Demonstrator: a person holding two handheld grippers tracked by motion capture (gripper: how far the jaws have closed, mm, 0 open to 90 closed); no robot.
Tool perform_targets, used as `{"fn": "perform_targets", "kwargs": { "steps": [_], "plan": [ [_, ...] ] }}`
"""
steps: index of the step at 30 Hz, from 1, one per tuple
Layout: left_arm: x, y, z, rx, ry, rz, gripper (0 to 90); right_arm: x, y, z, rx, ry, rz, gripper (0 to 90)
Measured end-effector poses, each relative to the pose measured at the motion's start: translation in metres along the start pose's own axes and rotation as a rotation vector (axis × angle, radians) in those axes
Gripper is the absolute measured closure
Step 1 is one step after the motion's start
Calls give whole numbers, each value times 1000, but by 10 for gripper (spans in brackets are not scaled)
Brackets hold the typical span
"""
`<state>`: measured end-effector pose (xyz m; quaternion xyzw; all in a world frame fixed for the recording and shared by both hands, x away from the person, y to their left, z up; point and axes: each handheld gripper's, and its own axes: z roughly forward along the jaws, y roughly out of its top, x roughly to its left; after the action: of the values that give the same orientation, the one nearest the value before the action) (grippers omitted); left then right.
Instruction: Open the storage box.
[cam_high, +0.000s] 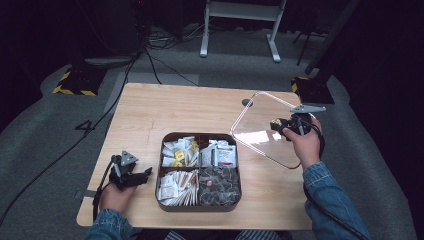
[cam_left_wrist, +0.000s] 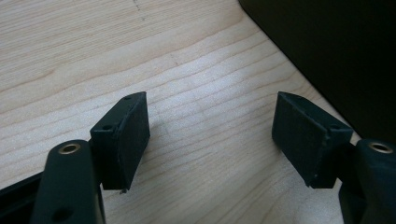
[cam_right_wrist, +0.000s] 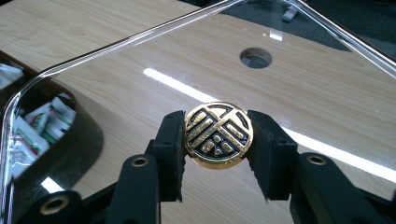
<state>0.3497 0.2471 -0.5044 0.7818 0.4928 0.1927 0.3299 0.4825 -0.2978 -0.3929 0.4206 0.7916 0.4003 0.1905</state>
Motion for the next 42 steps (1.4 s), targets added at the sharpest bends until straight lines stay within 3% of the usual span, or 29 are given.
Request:
{"fn": "perform_targets", "kwargs": {
  "steps": [7, 14, 17, 22, 31, 42],
  "plan": [
    [0, 0, 0, 0, 0, 0, 280, -17, -9, 4, 13, -37, 9, 590],
    [0, 0, 0, 0, 1, 0, 280, -31, -23, 20, 33, -63, 50, 590],
    [0, 0, 0, 0, 1, 0, 280, -35, -27, 27, 45, -73, 47, 590],
    [0, 0, 0, 0, 1, 0, 280, -40, -35, 38, 75, -86, 25, 590],
    [0, 0, 0, 1, -1, -2, 280, -45, -51, 55, 115, -78, 64, 590],
    [0, 0, 0, 1, -2, -3, 280, -50, -62, 63, 122, -83, 97, 588]
  ]
}}
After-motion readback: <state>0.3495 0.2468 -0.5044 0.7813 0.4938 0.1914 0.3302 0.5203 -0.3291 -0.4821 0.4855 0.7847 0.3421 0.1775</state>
